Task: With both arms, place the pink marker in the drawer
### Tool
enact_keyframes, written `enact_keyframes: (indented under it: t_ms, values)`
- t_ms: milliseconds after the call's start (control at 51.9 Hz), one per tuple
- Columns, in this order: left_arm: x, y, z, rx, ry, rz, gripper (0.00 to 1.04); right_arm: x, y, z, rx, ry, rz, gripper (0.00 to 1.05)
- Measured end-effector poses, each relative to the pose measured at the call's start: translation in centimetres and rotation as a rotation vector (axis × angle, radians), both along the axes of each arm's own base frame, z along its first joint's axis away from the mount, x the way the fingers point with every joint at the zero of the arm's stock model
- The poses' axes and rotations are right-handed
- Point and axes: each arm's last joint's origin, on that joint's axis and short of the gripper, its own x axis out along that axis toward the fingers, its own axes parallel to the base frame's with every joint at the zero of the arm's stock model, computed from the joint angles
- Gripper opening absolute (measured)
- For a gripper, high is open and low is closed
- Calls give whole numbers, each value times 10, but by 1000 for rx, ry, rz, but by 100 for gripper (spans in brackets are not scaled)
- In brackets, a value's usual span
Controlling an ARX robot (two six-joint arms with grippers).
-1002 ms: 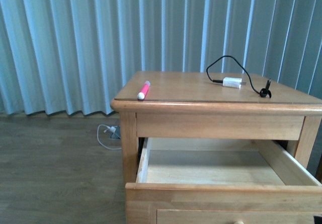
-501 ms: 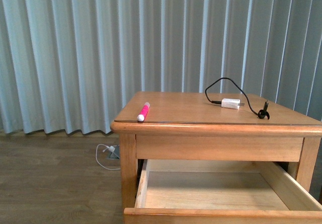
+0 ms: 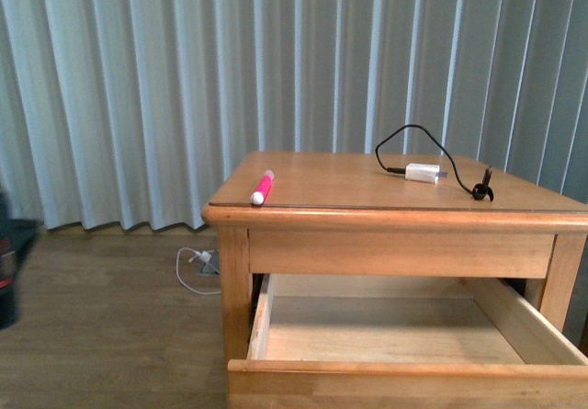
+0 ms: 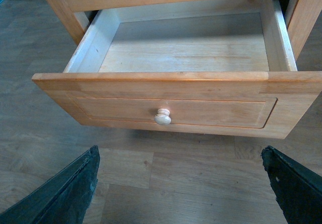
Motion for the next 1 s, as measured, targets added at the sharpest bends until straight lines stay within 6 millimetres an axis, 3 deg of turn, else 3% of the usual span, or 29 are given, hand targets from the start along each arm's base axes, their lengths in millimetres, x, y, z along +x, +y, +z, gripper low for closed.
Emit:
enact_keyframes:
  t_ms: [347,578,771,1002]
  values:
    - [117,-59,30,35,76,-99,99,0,0,0,0,0,0,96]
    - [184,-82,28,17,143,-78,99,0,0,0,0,1,0,96]
    - [214,-91,17,13,176,-89,99,0,0,0,0,1,0,96]
    - [233,-100,11,21,184,-133,99,0,0,0,0,1,0,96]
